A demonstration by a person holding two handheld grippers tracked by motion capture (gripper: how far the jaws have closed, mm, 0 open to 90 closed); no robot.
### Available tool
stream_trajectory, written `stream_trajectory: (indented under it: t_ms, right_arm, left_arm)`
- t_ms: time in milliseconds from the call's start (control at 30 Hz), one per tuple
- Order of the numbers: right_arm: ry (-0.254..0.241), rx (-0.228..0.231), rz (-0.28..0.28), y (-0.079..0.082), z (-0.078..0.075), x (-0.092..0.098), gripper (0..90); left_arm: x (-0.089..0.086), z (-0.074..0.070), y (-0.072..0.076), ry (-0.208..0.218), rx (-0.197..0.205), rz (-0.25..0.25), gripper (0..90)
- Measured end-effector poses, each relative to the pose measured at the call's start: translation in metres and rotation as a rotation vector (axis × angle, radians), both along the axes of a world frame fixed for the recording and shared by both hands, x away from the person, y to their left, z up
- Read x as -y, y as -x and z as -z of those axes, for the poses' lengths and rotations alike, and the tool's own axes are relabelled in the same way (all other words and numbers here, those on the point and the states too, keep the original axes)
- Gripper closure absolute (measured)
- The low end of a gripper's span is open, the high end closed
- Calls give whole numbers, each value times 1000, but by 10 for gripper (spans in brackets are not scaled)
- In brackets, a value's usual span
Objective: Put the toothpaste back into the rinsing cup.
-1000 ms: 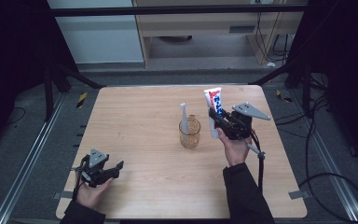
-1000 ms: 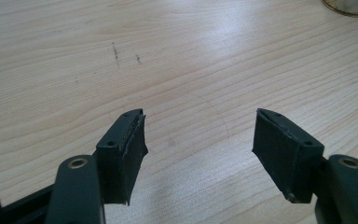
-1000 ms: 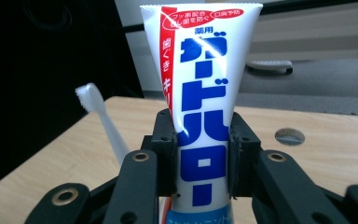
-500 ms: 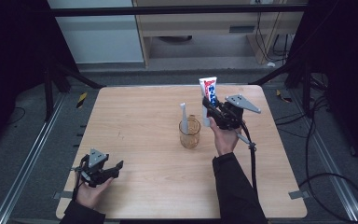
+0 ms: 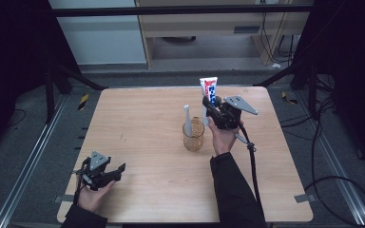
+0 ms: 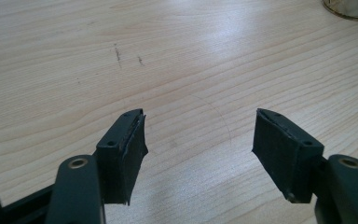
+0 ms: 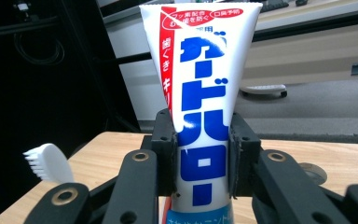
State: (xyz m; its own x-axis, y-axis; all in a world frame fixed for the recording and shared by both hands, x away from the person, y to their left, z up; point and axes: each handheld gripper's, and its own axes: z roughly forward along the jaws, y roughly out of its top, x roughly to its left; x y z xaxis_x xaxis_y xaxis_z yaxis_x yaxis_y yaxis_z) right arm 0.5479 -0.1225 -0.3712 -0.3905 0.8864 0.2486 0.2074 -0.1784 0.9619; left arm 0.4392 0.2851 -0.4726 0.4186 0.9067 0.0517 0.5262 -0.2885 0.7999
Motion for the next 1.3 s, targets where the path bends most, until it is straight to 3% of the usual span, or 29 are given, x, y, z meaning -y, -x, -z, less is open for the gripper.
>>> stream_trajectory:
  t_ms: [733, 1300]
  right_arm:
    - [-15, -11, 1, -19, 22, -12, 692]
    - [9, -44, -23, -21, 42, -26, 688]
  left_arm:
    - [0, 0, -1, 0, -1, -1, 338]
    - [0, 0, -1, 0, 1, 0, 338]
